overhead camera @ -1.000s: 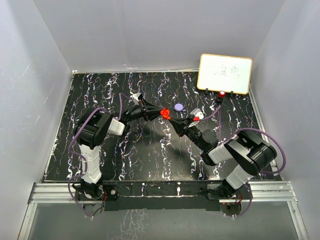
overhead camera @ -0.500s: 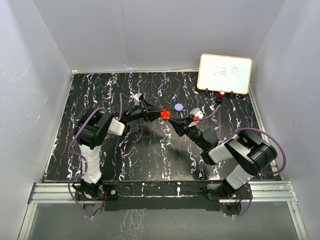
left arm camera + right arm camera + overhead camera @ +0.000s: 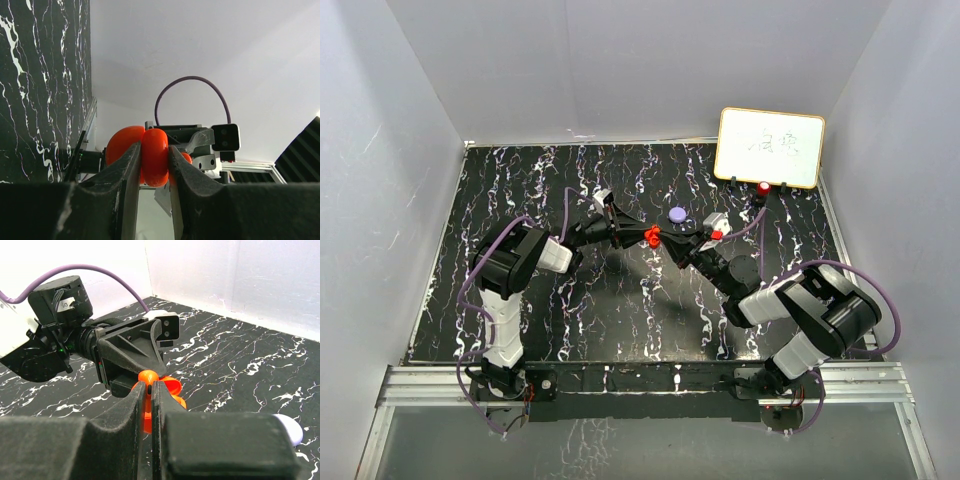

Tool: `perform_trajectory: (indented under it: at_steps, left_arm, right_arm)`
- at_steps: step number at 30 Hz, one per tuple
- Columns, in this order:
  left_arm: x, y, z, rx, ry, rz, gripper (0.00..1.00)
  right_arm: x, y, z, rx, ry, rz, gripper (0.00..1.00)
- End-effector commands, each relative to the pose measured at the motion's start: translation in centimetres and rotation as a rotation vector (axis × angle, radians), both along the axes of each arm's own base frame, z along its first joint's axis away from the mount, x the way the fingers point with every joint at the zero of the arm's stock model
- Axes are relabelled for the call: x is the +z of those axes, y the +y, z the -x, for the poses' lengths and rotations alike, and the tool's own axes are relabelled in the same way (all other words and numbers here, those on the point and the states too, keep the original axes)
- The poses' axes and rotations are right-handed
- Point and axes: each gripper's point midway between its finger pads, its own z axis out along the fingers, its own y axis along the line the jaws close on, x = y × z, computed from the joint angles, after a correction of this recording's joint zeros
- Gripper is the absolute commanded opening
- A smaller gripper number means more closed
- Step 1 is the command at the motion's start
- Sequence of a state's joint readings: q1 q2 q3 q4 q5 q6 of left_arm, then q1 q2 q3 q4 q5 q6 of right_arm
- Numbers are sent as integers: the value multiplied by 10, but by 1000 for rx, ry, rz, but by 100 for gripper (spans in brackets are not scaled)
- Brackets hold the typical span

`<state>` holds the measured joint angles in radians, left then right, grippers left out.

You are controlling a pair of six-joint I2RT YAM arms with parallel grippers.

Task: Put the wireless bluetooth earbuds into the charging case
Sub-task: Place the earbud in the charging case.

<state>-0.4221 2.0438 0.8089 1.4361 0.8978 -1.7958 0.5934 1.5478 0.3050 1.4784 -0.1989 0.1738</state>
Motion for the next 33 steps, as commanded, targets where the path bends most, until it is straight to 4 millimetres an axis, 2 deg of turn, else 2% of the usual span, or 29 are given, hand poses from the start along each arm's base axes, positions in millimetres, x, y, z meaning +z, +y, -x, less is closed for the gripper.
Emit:
perform_trajectory:
  at_steps: [1, 33]
  left_arm:
    - [47, 0, 16, -40, -247, 109, 0]
    - [70, -6, 22, -71, -293, 149, 0]
  right_arm:
    - [99, -14, 20, 0, -337, -207, 0]
    - [89, -12, 17, 15, -325, -178, 0]
